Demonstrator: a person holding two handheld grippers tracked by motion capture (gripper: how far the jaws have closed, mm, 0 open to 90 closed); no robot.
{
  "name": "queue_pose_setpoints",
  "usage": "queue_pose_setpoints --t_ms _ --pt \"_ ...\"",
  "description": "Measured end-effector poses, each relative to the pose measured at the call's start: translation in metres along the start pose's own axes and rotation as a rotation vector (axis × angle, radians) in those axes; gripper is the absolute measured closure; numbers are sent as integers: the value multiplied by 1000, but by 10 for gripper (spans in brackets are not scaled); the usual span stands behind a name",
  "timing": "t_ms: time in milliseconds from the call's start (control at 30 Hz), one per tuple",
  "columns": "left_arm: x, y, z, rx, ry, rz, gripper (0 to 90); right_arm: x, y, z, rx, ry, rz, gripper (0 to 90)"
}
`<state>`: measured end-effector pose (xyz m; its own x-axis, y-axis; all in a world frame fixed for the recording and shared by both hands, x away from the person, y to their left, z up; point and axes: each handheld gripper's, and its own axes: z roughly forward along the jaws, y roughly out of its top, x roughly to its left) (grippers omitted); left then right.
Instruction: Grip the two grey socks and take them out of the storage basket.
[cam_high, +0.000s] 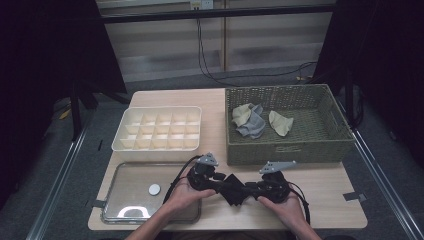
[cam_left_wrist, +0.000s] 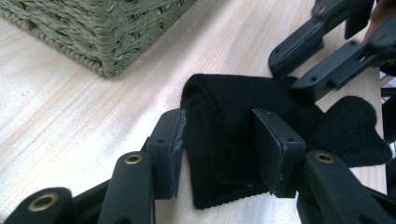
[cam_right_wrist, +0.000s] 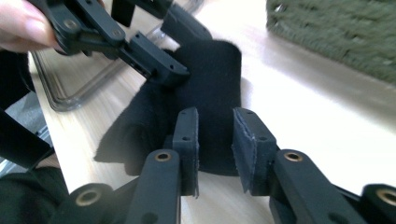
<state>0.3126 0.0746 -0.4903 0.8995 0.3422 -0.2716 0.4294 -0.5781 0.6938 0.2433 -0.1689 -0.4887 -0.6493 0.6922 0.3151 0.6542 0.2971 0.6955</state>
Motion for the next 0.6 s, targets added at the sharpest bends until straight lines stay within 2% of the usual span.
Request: queue_pose_setpoints --t_ms 200,233,333,367,467,500,567,600 --pt "-2 0 1 16 -3 11 483 3 -5 4 37 -25 -2 729" --pt "-1 -1 1 14 -19 4 465 4 -6 4 37 -26 4 731" --pt "1 -1 2 32 -16 -2 418 5 -8 4 42 -27 2 733" --pt "2 -1 2 30 -32 -13 408 5 -8 4 43 -26 -1 733" --pt "4 -1 3 43 -41 -17 380 5 -8 4 44 -24 -2 734" --pt "3 -2 4 28 -46 -26 374 5 -8 4 46 -23 -2 735" --pt "3 -1 5 32 -60 -17 371 5 -8 4 45 -22 -6 735" --pt "2 -1 5 40 -52 -7 367 5 -8 4 47 -22 -6 736"
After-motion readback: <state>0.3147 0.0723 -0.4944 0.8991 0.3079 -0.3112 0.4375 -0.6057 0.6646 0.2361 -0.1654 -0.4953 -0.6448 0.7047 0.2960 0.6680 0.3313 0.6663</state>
